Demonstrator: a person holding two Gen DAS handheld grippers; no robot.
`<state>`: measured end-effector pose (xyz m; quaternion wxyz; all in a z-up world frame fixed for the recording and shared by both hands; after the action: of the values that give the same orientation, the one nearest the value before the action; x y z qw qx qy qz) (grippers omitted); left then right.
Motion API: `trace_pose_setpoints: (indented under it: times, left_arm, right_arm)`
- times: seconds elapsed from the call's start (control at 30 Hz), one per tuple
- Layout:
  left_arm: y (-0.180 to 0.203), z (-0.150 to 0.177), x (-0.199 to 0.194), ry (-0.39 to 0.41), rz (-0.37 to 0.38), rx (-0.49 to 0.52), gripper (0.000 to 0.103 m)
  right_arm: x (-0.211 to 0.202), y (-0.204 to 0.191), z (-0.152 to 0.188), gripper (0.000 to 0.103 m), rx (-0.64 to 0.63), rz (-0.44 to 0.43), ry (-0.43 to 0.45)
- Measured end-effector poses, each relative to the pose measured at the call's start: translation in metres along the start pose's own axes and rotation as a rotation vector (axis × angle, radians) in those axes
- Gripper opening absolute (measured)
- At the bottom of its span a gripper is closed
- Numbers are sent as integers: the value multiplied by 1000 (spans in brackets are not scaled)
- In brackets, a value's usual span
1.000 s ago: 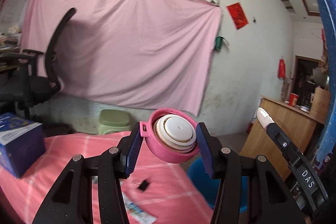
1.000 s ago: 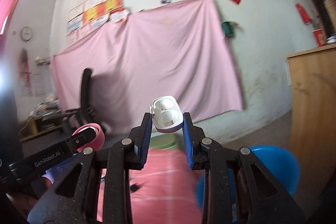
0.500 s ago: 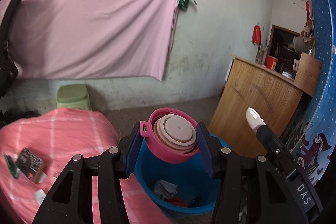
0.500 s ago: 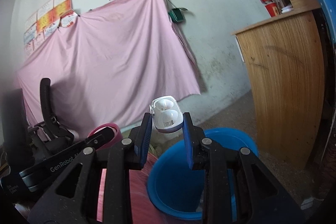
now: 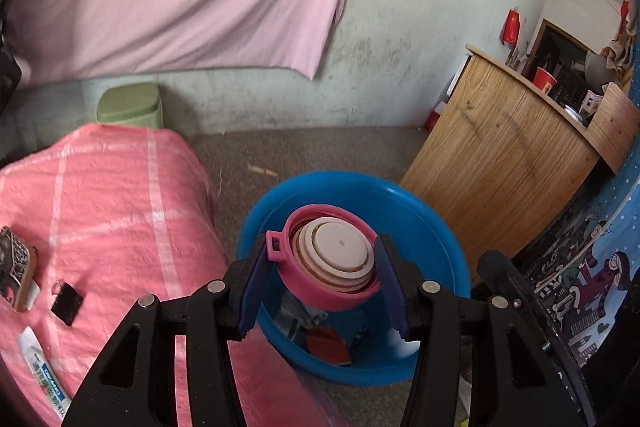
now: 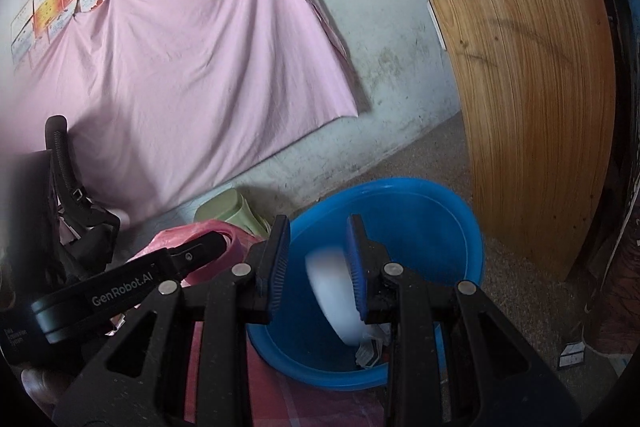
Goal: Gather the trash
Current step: 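Carry the tape roll and white case over the blue basin and open both tools, then move both open tools back over the table toward the remaining trash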
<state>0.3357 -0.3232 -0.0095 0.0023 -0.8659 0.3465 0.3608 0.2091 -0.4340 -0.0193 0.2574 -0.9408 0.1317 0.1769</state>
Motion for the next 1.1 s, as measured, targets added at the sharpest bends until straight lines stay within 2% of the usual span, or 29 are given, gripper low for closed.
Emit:
trace_pose_setpoints:
  times: [0.17,0.33,0.4,0.5,0.77,0.83,0.97,1.03,1.1]
  left_arm:
    - [-7,3,0,-40,4,-18,46]
    - [-9,3,-1,-48,4,-18,47]
    - [-10,3,-2,-47,10,-22,52]
    - [-11,0,-8,-12,31,-31,59]
    - [-19,-4,-28,53,-12,-22,59]
    - [-24,-3,-39,82,-29,-17,61]
    - [-36,0,-72,177,-78,-14,73]
    - [-42,3,-90,228,-103,-11,79]
    - [-48,8,-108,276,-138,-6,91]
  right_arm:
    - [2,2,1,46,7,5,-14]
    - [1,1,-1,47,1,14,-9]
    - [0,0,-2,47,2,16,-4]
    - [-1,0,-2,48,0,22,2]
    - [-6,0,-5,55,-3,37,31]
    - [-8,-3,-6,60,-11,34,43]
    - [-15,-12,-8,71,-43,10,82]
    - [-19,-18,-10,81,-58,-11,99]
    - [-24,-26,-12,89,-77,-36,119]
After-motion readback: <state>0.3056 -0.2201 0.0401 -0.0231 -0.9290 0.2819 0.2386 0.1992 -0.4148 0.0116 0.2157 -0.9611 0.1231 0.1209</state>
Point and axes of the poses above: each gripper's, at about its wrist camera, not at the fingertips, and x roughly the way its jaws point, y to its right, z to its underside, the point moved 1 cm from there along x, roughly the way its jaws point, and after that the axes turned 4 degrees about x, right-handed, at the moved point
